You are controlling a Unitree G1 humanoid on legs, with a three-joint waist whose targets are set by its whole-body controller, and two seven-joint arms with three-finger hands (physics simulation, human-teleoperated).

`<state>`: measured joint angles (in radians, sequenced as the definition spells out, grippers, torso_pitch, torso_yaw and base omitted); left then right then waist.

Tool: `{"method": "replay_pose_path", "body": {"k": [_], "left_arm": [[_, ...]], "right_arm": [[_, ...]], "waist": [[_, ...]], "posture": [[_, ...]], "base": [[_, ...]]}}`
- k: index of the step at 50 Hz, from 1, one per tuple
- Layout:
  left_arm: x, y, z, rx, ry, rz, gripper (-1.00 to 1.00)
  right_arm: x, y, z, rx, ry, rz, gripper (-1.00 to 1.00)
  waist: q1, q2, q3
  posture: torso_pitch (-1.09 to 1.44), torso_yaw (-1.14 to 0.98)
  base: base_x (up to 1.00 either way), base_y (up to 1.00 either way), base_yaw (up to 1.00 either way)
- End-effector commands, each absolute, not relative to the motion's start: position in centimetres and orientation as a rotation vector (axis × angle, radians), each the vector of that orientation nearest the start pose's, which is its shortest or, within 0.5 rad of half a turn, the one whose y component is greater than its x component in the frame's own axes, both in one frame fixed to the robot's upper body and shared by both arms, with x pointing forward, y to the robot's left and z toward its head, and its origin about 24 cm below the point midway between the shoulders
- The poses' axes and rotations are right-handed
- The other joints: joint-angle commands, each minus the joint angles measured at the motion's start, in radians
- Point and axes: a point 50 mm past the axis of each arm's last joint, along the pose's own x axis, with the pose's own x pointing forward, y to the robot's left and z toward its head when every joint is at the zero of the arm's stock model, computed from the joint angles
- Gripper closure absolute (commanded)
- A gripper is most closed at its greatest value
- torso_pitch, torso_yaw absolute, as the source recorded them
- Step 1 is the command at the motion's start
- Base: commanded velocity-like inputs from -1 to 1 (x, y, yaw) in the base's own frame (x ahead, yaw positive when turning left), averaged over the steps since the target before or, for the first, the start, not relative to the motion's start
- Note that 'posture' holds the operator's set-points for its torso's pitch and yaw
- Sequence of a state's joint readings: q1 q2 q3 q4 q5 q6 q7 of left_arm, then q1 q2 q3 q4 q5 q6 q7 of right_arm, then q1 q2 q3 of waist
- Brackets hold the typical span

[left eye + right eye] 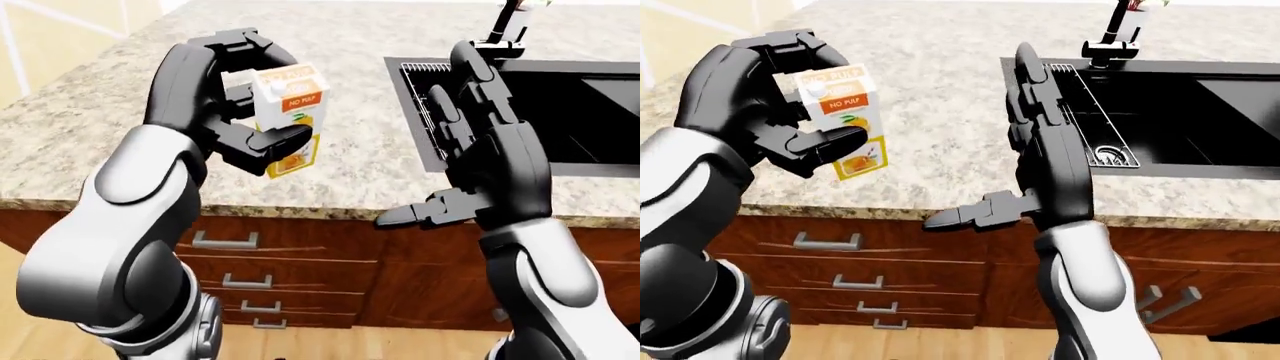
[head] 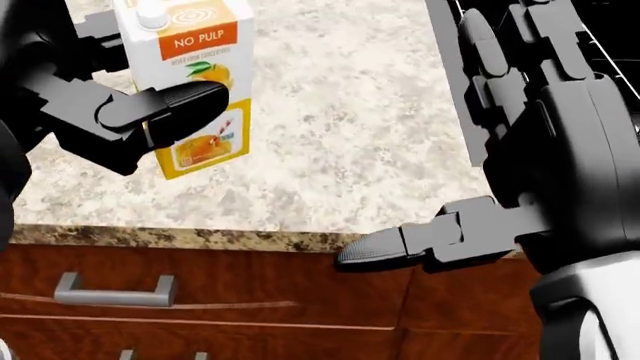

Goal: Move the drinks to the dining counter.

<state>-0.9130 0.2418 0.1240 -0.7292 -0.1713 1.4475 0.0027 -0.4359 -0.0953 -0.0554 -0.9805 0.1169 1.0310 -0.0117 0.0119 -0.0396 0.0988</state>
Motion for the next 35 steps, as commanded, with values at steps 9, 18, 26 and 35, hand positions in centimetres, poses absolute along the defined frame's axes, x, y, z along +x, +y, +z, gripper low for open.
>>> {"method": "replay_pose_path", "body": {"k": [9, 18, 26, 35], "left_arm": [[25.8, 13.7, 32.8, 0.136, -0.328, -0.081, 1.00], [28.3, 13.9, 33.0, 0.162, -0.343, -0.047, 1.00], [31.2, 14.9, 31.8, 0.148, -0.342, -0.001, 1.00], [32.8, 15.7, 30.4, 0.130, -0.315, 0.030, 1.00]], "right_arm": [[21.4, -13.2, 25.6, -0.036, -0.462, 0.151, -1.00], [21.4, -13.4, 25.6, -0.035, -0.465, 0.147, -1.00], [21.4, -13.4, 25.7, -0.036, -0.468, 0.143, -1.00], [21.4, -13.1, 25.8, -0.037, -0.470, 0.148, -1.00]], "waist": [[-0.015, 0.047, -0.065], [-0.007, 0.022, -0.075], [-0.008, 0.020, -0.070], [-0.014, 0.023, -0.070]], "posture": [[0.00, 0.00], [0.00, 0.00], [0.00, 0.00], [0.00, 0.00]], "base": [[0.00, 0.00, 0.00], [0.00, 0.00, 0.00], [0.00, 0.00, 0.00], [0.00, 0.00, 0.00]]}}
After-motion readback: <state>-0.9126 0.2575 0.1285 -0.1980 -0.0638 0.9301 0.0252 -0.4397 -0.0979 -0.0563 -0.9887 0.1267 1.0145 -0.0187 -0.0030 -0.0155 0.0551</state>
